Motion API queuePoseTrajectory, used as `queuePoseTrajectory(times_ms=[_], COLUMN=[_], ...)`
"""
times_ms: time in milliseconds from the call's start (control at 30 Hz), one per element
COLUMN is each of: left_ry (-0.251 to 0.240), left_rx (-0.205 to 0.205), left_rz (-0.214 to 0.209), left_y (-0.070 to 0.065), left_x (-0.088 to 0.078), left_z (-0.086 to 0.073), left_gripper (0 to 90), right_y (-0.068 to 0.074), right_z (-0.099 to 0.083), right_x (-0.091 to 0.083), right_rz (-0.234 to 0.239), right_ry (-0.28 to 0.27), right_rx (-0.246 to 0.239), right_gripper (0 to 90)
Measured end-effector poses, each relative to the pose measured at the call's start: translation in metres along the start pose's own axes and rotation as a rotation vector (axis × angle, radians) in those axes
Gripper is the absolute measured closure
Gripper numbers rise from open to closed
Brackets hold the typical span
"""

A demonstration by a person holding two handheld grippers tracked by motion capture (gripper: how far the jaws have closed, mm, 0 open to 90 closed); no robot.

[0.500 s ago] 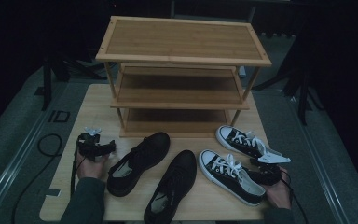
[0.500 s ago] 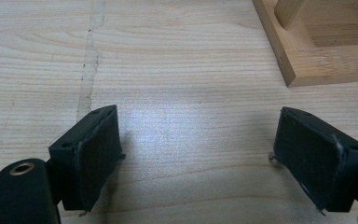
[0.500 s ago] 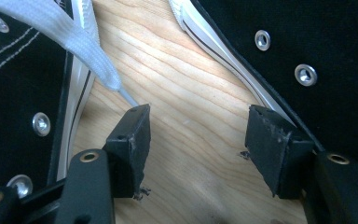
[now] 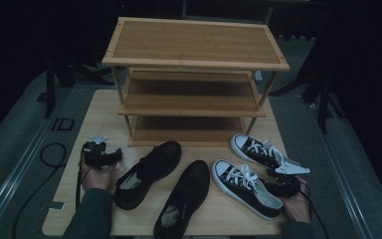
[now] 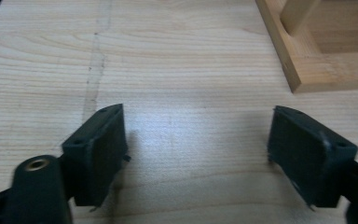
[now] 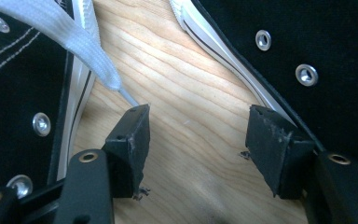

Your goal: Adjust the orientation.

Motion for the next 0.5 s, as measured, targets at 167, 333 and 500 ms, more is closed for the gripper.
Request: queuePoseTrajectory(times_ms=[167, 333, 500], left_ry=[-0.007, -0.008, 0.021], left_rx=[-0.004, 0.004, 0.032], left_rz=[0.002, -0.004, -0.024], left_y=[0.0023, 0.0052, 0.0102], left_x=[0.0, -0.0012, -0.0034], left_z=[0.0005, 0.0002, 0.0018], left_gripper=[26.2, 30.9, 35.2], right_y=[0.0, 0.0, -0.0001], right_z=[0.0, 0.0, 0.0], right_x=[0.0, 0.0, 0.0], right_rz=[0.007, 0.008, 0.008], right_ry=[0.001, 0.001, 0.001], right_rx=[-0.001, -0.002, -0.001], right_gripper=[38.3, 38.3, 38.3])
Point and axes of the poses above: each handheld gripper's, and its own axes: x roughly forward along the jaws, z roughly out of its top, y roughly to its left, the point moved 3 cm from there along x, roughly forward along the jaws, and after that the axes turned 11 degrees about y, right-handed, at the moved point
